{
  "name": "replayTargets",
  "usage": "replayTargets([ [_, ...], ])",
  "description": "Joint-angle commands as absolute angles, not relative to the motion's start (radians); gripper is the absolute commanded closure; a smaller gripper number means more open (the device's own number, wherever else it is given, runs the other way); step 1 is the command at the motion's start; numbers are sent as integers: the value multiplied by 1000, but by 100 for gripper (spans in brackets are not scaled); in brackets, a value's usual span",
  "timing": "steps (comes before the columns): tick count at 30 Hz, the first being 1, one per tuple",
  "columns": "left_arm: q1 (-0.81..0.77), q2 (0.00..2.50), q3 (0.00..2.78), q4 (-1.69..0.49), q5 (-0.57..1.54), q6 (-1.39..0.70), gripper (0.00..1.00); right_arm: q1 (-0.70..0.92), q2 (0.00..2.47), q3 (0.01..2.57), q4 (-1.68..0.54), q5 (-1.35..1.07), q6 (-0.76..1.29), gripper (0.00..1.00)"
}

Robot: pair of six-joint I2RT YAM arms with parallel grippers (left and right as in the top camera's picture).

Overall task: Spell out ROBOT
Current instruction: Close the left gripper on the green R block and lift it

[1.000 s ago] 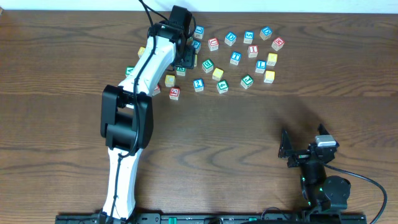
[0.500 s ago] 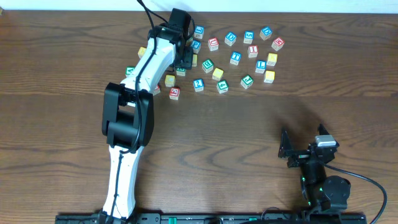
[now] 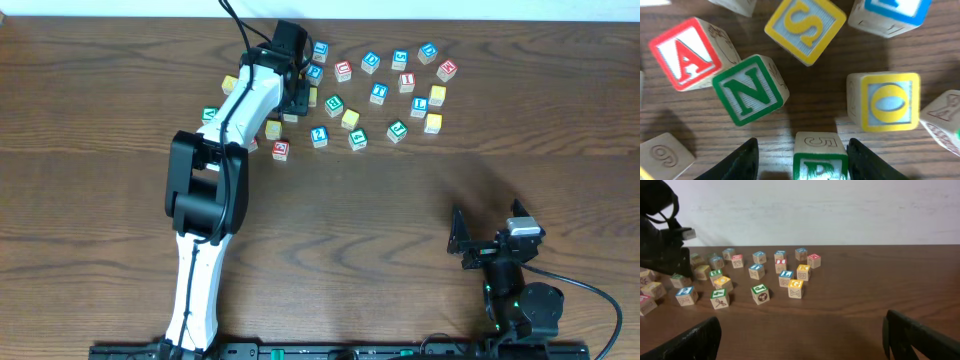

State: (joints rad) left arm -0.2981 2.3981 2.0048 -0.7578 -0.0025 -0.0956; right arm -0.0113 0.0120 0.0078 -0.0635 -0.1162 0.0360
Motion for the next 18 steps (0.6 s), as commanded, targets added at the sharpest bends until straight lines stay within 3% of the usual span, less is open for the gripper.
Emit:
replayTargets([
  [1,-293,2447,1998,-760,-8,-83,48,-7,7,6,-67,-115,21,1],
  [5,-293,2444,1998,-757,-9,-83,54,-7,7,6,-67,-115,21,1],
  [10,-293,2422,2001,-757,-9,-83,69,-7,7,6,-67,-115,21,1],
  [18,-294,2260,2001,-801,-12,-91,77,-7,7,6,-67,-115,21,1],
])
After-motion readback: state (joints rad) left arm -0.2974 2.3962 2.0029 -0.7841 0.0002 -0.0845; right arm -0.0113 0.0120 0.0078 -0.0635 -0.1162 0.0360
